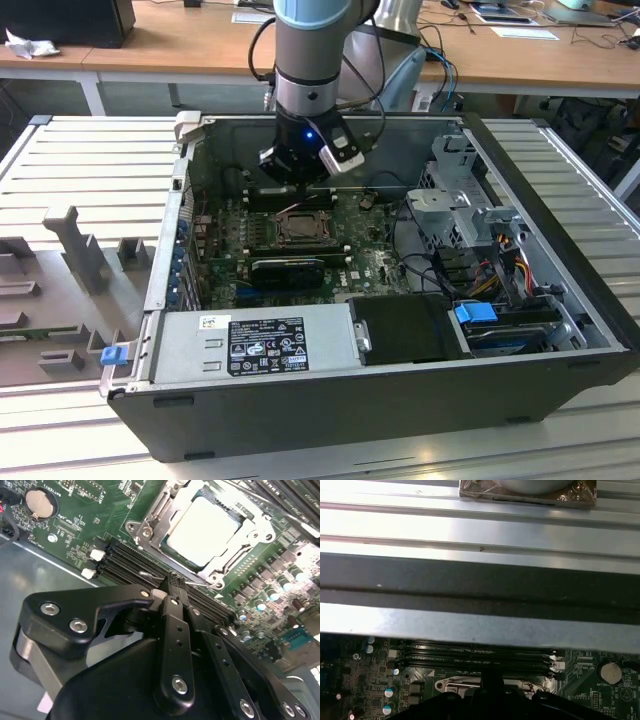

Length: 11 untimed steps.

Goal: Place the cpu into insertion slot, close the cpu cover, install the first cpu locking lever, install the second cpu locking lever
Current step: 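Install the first cpu locking lever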

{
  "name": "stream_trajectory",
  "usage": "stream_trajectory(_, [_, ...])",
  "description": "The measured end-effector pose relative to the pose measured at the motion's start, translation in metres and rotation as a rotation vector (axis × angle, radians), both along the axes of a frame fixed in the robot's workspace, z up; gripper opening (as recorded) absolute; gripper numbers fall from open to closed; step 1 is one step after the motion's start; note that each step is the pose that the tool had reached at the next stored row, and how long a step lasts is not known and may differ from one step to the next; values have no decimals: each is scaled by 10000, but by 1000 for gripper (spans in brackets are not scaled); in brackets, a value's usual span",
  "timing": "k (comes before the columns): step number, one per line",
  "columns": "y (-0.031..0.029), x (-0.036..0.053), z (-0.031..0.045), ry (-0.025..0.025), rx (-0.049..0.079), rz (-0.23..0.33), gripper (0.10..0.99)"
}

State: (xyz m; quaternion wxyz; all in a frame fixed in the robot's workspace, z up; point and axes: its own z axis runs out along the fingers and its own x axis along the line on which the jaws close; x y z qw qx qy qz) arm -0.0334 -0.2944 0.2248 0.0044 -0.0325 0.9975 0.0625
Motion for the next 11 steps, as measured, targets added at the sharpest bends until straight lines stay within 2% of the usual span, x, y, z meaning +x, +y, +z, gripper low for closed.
stream_trajectory(7, [48,43,-29,0,1,16,106])
stream_trajectory(11, [56,75,-58,0,2,48,106])
